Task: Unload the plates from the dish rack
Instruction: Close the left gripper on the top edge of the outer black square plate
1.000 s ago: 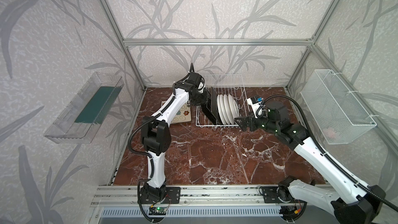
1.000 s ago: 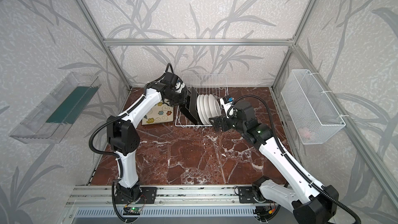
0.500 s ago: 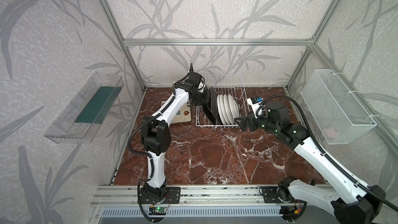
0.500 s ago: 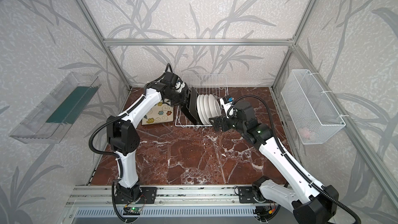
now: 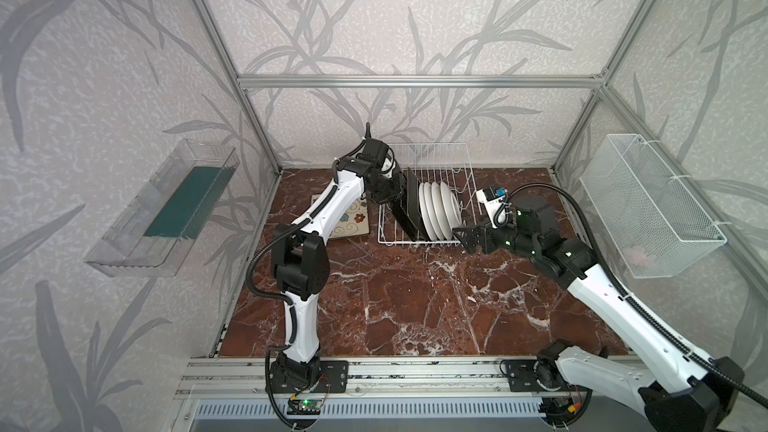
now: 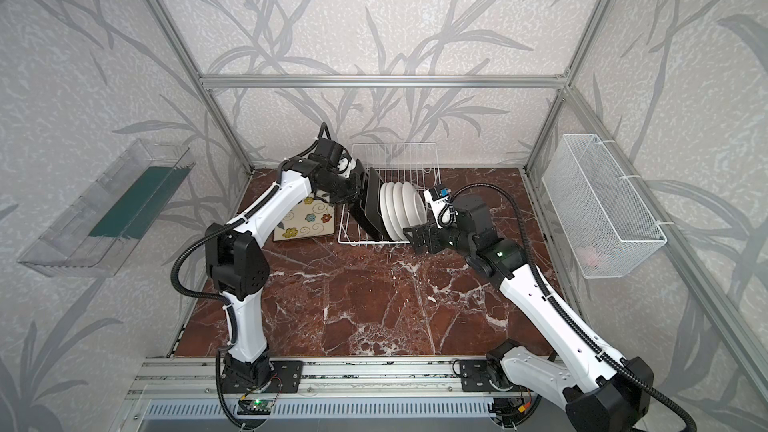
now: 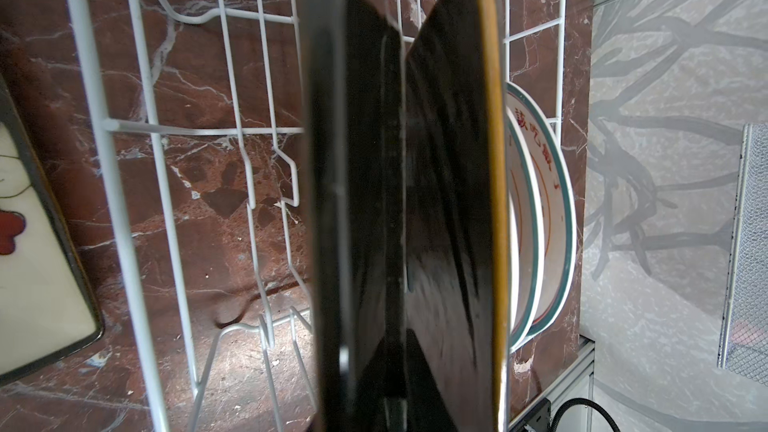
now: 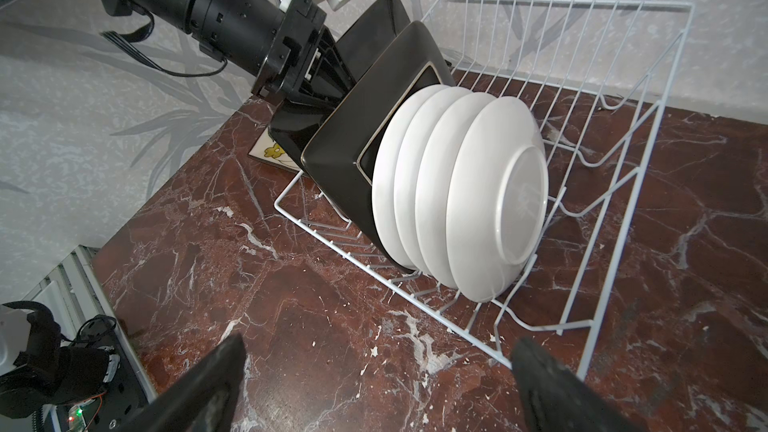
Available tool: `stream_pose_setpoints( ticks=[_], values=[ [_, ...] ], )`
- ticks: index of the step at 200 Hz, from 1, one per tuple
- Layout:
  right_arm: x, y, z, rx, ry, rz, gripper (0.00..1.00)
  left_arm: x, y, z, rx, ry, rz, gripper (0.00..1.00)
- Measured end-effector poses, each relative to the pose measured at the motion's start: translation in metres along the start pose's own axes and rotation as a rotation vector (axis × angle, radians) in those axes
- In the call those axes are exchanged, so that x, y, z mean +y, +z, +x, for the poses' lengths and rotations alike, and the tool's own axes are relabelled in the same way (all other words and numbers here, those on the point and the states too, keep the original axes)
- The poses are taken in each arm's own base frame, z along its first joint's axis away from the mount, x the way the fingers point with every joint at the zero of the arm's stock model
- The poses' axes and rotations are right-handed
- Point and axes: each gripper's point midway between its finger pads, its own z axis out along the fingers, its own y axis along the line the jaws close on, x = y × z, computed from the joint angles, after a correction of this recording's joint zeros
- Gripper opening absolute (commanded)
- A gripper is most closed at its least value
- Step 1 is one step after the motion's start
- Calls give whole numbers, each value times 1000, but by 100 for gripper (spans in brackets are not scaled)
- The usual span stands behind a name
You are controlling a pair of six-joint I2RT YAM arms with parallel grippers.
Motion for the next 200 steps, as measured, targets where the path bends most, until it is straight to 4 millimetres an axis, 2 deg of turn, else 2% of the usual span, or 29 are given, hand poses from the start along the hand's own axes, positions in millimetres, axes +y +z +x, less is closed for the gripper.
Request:
stream_pose_setpoints(
  ticks=[200],
  values=[
    [-1, 1, 3, 15, 4, 2, 99, -3, -6, 4, -23, -27, 13, 0]
  ],
)
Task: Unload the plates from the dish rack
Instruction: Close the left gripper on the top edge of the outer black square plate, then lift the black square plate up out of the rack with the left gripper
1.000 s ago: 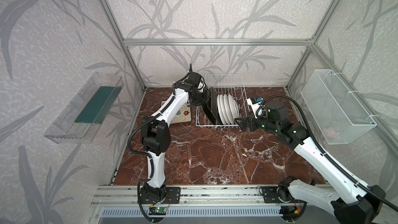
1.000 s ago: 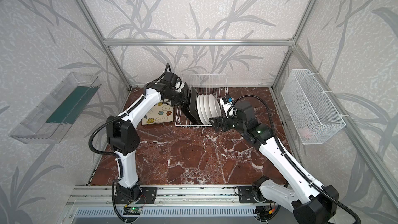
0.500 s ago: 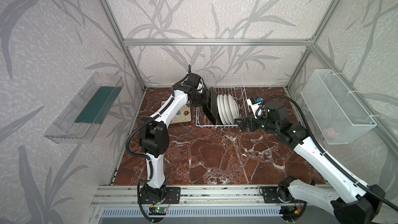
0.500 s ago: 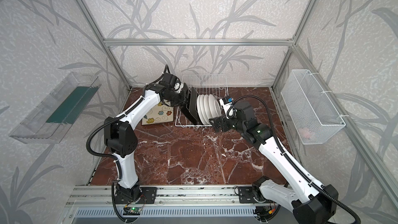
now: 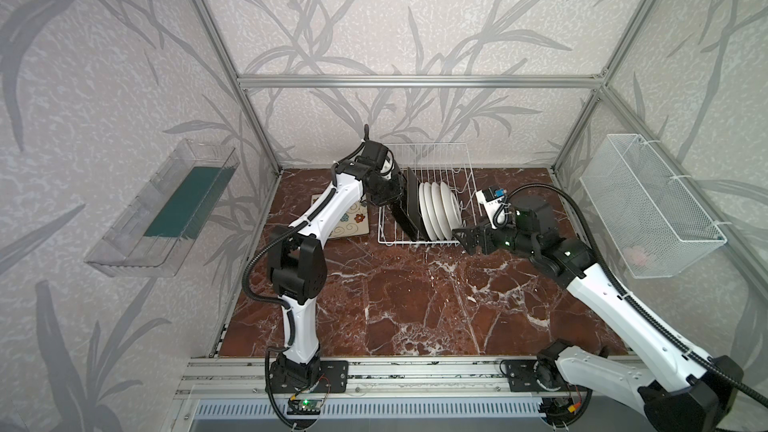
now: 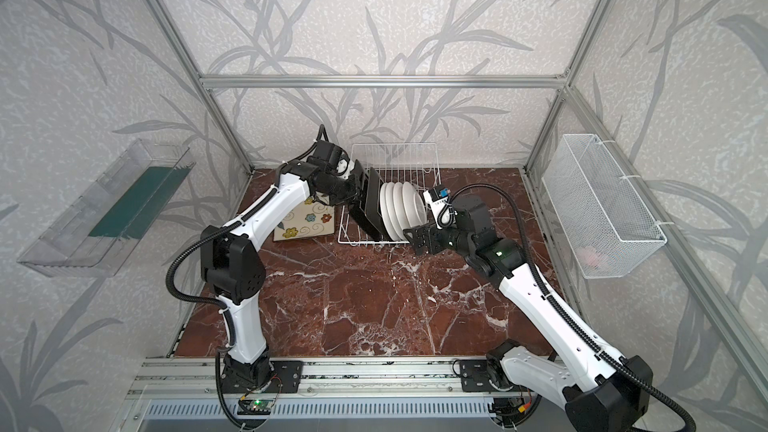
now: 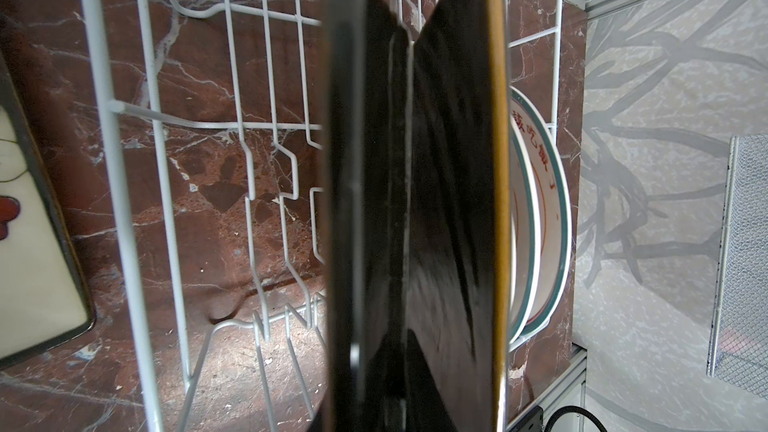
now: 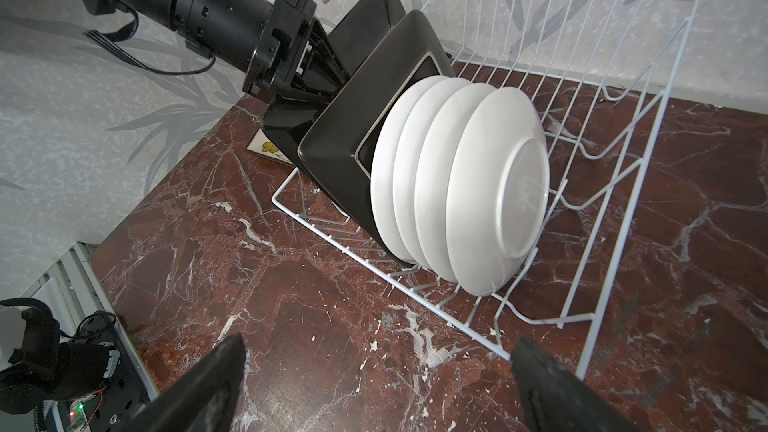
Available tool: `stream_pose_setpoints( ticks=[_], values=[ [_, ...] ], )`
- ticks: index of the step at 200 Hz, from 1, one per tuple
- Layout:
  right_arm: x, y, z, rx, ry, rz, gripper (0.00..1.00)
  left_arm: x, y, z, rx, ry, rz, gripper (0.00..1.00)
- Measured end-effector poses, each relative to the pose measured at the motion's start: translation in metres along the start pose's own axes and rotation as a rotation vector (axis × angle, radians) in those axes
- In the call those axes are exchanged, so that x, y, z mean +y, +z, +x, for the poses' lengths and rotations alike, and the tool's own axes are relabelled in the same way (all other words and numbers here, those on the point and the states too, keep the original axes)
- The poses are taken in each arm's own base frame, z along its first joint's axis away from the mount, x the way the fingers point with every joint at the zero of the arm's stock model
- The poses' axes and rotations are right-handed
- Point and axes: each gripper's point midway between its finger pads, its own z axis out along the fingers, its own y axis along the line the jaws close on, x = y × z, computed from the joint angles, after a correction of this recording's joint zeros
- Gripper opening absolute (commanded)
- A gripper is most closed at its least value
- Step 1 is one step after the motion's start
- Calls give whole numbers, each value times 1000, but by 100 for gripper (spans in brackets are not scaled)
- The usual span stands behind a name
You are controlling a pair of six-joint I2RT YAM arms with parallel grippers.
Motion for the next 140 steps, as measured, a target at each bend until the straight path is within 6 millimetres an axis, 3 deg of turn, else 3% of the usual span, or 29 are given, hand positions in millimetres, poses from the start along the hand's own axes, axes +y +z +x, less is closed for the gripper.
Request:
stream_pose_setpoints(
  ticks=[140],
  values=[
    [1, 0, 0, 1, 5, -5, 99, 0, -4, 0, -4, -23, -7, 0]
  ],
)
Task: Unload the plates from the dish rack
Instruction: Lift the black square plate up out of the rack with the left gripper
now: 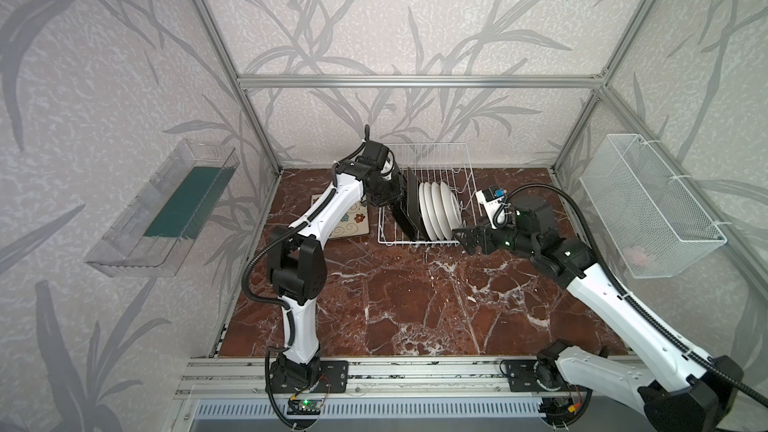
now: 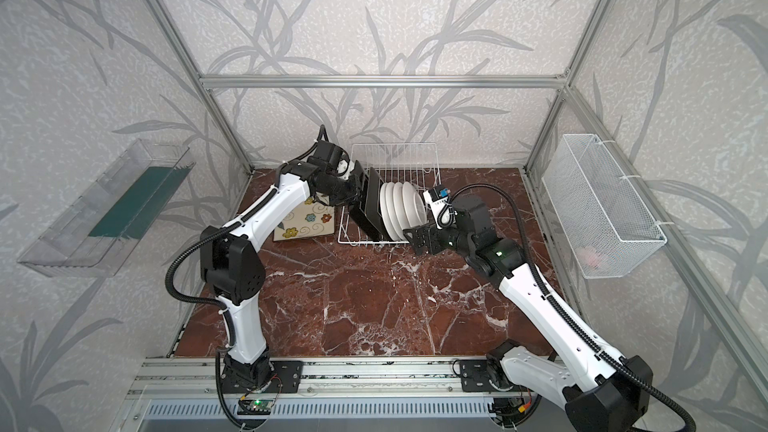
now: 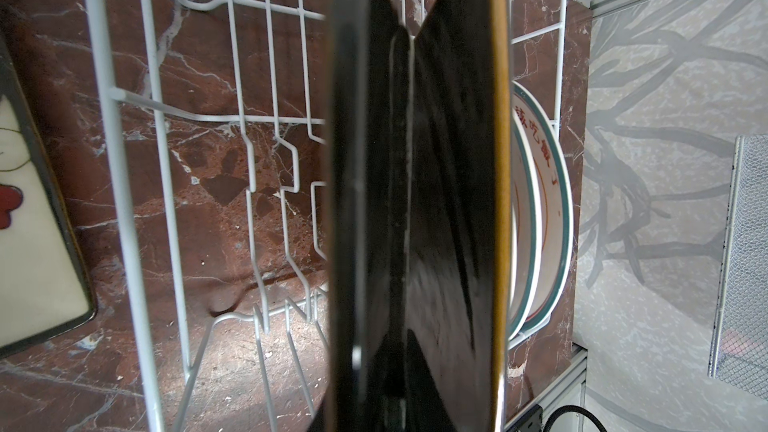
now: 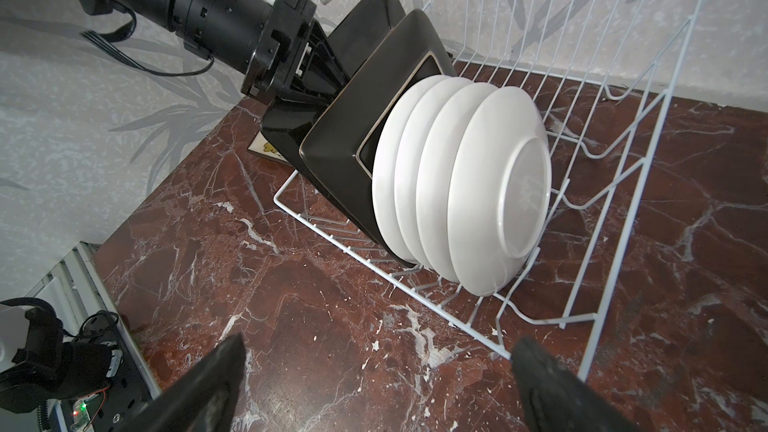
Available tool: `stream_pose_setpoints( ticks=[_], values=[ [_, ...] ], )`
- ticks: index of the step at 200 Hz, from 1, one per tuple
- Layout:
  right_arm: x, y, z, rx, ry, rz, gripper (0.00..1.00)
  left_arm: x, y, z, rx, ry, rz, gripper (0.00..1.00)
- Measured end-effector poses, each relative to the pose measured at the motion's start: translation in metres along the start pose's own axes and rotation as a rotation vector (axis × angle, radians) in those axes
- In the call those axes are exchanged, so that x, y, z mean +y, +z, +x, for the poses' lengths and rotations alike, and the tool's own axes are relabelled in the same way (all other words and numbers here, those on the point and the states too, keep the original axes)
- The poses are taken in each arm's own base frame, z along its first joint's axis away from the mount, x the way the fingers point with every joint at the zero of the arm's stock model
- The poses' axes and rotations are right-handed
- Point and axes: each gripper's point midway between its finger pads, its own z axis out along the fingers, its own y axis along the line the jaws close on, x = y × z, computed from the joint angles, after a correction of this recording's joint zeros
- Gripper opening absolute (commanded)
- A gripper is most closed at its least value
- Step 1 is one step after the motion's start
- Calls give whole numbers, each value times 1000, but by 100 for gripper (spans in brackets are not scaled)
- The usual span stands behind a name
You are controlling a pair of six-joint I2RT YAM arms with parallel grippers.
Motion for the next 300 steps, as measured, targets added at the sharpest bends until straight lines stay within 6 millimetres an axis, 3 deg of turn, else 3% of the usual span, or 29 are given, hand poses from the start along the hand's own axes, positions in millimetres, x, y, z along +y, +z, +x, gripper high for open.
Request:
stream_pose_setpoints(
  ticks=[101, 183, 300],
  values=[
    [1, 0, 0, 1, 3, -5, 99, -12, -33, -10, -71, 8, 14, 0],
    [1, 0, 0, 0, 14, -7, 99, -21, -62, -29, -134, 27, 19, 0],
    [4, -2, -5, -12, 11, -16, 99, -14, -117, -35, -236, 130, -54, 0]
  ],
)
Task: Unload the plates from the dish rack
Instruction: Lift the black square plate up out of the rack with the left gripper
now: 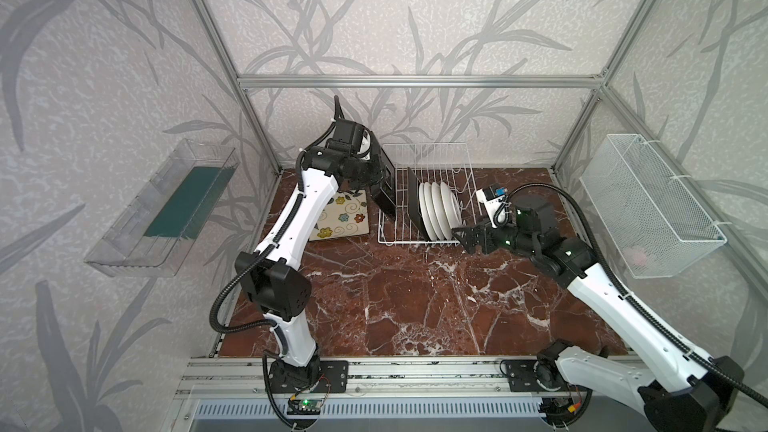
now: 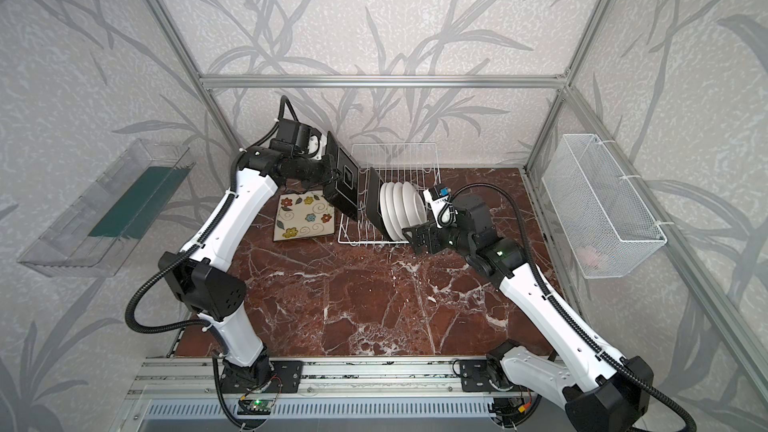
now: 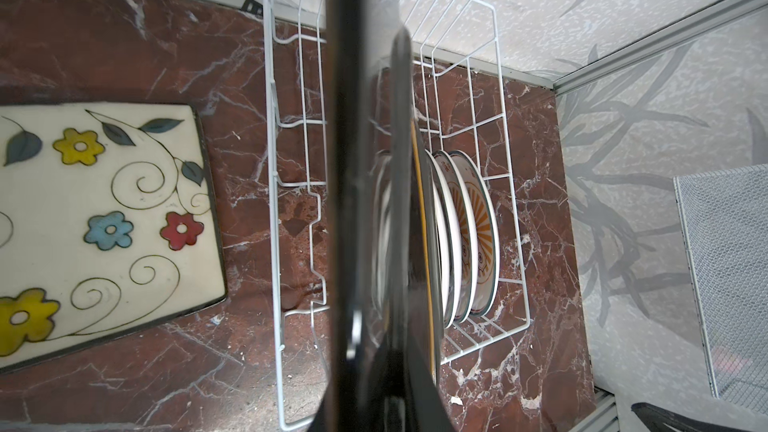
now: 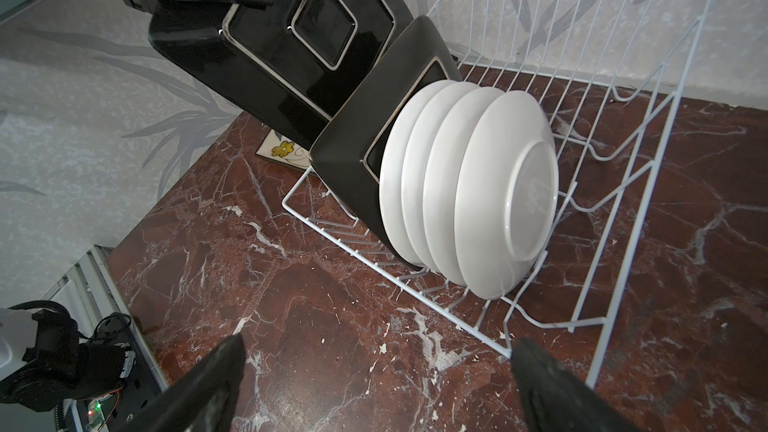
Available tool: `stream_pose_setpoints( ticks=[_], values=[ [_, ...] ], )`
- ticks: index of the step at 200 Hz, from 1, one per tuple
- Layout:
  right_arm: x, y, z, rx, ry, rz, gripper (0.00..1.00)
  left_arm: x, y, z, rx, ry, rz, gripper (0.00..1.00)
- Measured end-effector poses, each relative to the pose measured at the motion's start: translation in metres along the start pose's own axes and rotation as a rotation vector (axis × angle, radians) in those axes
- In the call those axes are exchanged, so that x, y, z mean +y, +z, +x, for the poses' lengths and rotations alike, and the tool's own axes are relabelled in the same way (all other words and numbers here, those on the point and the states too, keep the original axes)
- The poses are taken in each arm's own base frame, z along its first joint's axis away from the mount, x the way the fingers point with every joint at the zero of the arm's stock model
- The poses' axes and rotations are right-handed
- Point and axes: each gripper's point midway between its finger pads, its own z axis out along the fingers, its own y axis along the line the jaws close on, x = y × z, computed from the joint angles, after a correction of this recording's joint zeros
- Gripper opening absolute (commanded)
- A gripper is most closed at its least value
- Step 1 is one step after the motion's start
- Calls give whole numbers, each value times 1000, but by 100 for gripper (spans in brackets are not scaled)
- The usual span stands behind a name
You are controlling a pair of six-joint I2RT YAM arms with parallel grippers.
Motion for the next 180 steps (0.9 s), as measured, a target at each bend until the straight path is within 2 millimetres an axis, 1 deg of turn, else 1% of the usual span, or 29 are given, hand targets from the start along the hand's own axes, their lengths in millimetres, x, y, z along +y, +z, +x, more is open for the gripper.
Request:
stream_pose_setpoints(
  ticks=[30, 51, 96, 117, 151, 180],
  values=[
    [3, -3, -6, -13, 0, -9, 99, -2, -20, -7, -50, 80, -16, 0],
    [6, -5, -15, -27, -3, -16, 99, 0, -33, -10, -84, 140, -51, 0],
    [14, -7, -29, -43, 5, -46, 99, 0, -65, -11, -151, 262, -95, 0],
    [16, -5, -35, -40, 24, -55, 99, -3, -79, -8, -186, 321, -99, 0],
    [18, -7, -45, -42, 61, -53, 99, -15, -88, 2, -226, 428, -77, 0],
    [19, -13, -64, -58, 85, -47, 99, -21, -86, 6, -251, 505, -66, 0]
  ],
)
